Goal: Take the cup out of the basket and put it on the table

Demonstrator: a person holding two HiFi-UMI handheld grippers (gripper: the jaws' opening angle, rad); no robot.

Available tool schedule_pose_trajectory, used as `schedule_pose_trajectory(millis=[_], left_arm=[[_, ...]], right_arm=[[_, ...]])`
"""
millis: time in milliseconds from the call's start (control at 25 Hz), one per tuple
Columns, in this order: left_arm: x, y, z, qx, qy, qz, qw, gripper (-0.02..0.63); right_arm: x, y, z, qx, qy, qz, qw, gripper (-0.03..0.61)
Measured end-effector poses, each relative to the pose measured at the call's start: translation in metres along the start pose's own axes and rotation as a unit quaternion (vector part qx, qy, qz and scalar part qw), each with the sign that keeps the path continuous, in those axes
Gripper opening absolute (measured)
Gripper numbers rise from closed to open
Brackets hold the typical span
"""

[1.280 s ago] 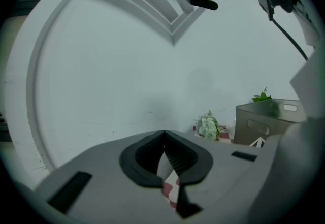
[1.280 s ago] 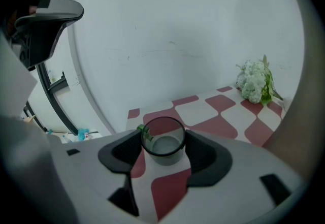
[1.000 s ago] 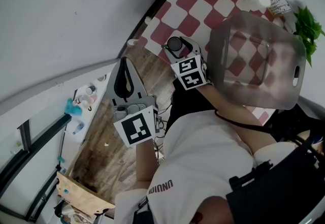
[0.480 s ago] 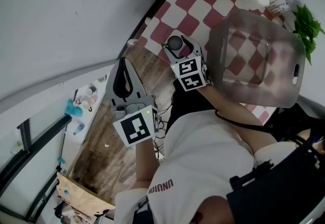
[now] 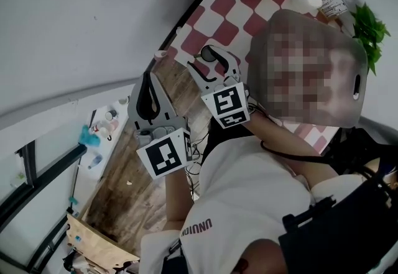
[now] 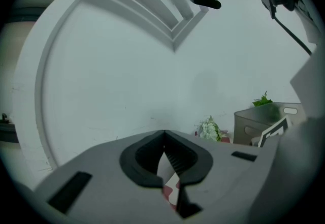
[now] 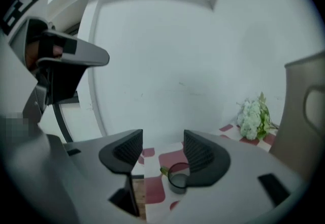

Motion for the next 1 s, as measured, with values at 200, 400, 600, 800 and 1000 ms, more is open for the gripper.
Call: schedule_pose_trajectory(millis=[200,400,600,800,1000], left_arm=[[-0.010,-0.007,-0.001,-0.011,-0.008,-0.018,0.9998,0.013],[-0.019,-0.014,-0.006,-0.014,-0.010,-0.029,0.9994,0.013],[-0.025,-0.021,-0.013,-0.017,-0.009,-0.042,0.9990,0.012],[-0.029,-0.027,-0.018,-0.015,-0.008,-0.051,0.9985,0.013],[-0.033,-0.028,-0.019,-0.016,-0.010,-0.052,0.9985,0.013]], right_arm=[[-0.026,-0.047,0.006,-0.010,0.011,-0.077,0.997,0.073],[-0.045,-0.075,0.004,-0.017,0.025,-0.119,0.992,0.028],[-0.062,-0.091,0.000,-0.020,0.030,-0.146,0.989,0.018],[-0.071,-0.101,0.007,-0.053,0.025,-0.159,0.986,0.017],[-0.077,-0.108,0.009,-0.042,0.020,-0.170,0.984,0.017]])
Point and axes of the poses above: the fingertips, and each gripper's own axes: x forward along the fingers, z to its left, y out of its underside, the point moved 3 cm from there along -x, backward along the fingers, and after that the axes turned 3 degrees about z, right-handed, at the moved point
